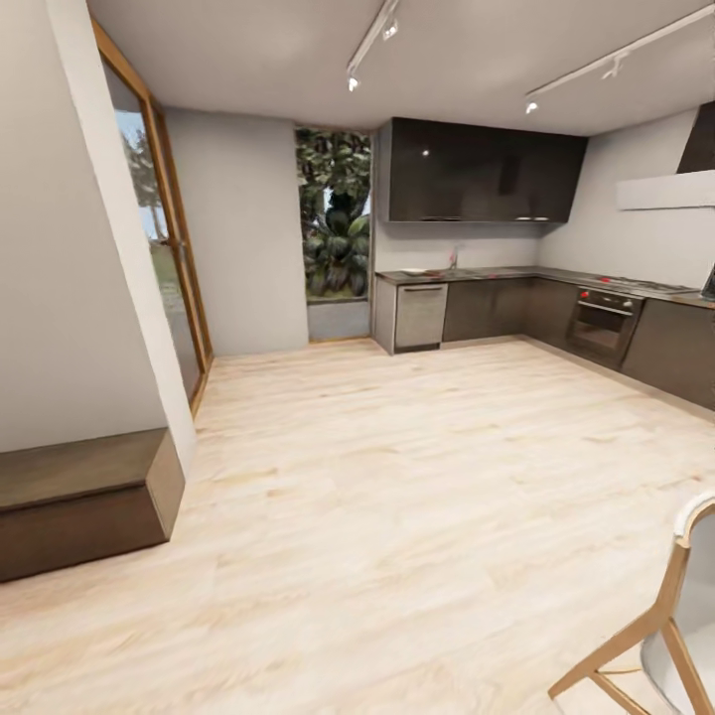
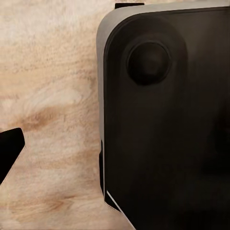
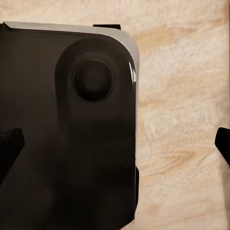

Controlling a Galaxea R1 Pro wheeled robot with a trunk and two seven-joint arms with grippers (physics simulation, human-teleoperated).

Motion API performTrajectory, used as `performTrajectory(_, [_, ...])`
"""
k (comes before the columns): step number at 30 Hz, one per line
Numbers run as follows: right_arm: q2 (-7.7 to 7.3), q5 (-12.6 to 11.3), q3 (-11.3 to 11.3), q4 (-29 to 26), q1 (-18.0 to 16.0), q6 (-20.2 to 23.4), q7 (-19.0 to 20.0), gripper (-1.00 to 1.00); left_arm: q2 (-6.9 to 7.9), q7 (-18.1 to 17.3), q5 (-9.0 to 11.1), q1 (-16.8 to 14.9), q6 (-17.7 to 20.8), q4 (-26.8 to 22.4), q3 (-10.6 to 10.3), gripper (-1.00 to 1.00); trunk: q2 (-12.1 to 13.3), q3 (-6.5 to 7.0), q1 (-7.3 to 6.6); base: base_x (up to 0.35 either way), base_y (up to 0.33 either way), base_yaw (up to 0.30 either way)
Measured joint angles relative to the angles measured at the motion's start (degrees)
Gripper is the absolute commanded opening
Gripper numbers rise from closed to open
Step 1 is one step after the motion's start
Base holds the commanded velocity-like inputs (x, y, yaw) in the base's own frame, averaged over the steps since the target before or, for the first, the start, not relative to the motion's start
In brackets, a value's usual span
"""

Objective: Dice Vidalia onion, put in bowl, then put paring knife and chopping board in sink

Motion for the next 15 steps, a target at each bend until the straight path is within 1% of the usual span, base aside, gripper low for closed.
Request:
performTrajectory(5, [0.00,0.0,0.0,0.0,0.0,0.0,0.0,1.00,0.00,0.0,0.0,0.0,0.0,0.0,0.0,1.00,0.0,0.00,0.00,0.342,0.000,-0.095])
performTrajectory(15, [0.00,0.0,0.0,0.0,0.0,0.0,0.0,1.00,0.00,0.0,0.0,0.0,0.0,0.0,0.0,1.00,0.0,0.00,0.00,0.342,0.000,-0.010])
